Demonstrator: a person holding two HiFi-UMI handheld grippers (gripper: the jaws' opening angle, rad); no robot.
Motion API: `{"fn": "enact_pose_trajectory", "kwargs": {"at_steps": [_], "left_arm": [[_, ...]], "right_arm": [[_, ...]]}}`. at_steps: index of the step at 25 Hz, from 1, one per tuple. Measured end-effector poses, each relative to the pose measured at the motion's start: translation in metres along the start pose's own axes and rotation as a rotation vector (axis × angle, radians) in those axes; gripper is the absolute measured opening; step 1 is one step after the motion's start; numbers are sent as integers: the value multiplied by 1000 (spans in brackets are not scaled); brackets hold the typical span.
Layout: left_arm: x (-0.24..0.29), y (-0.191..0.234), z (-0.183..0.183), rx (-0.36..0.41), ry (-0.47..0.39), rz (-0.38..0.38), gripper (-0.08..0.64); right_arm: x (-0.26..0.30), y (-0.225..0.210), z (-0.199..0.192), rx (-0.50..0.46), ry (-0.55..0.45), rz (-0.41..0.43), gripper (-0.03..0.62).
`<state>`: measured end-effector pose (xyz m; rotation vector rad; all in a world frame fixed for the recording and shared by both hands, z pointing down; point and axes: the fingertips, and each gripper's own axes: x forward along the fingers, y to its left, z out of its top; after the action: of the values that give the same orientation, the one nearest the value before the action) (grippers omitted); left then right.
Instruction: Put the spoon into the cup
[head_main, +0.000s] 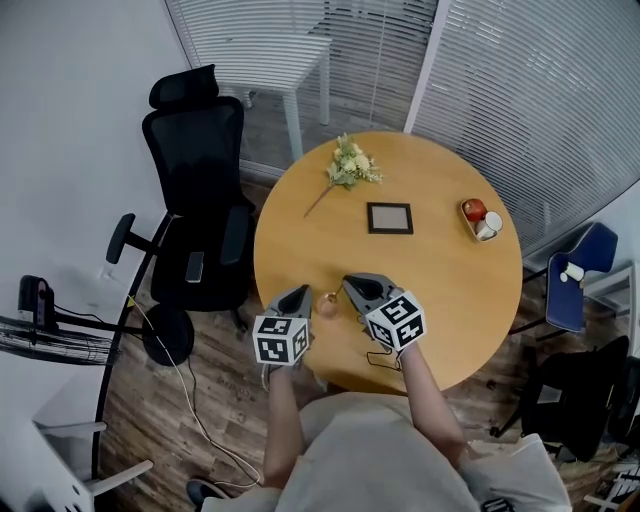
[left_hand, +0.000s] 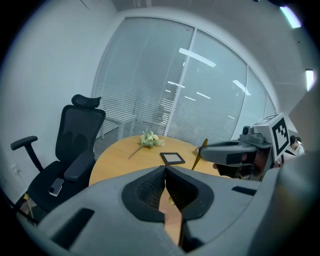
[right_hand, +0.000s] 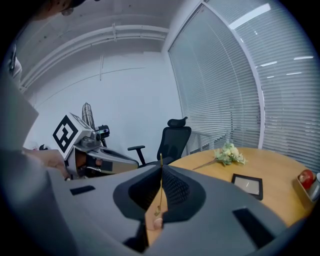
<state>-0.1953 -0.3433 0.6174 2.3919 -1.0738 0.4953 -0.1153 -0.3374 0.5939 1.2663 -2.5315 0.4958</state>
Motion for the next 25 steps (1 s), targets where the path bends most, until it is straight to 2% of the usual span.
{"fn": "enact_pose_trajectory", "kwargs": {"at_steps": [5,14,21,25], "left_arm": [[3,-1,5,-30,-40,-26,8],[14,-5,10,32,1,-25,8],[12,6,7,-7,9,-22,8],[13,6,4,-3,18,-26,8]], "right_arm": [[3,3,-4,-13,15,6,5],[6,-2,-19,8,22,23,5],[17,4,-31,19,42,37,5],[19,3,-41,75,36,42,5]]}}
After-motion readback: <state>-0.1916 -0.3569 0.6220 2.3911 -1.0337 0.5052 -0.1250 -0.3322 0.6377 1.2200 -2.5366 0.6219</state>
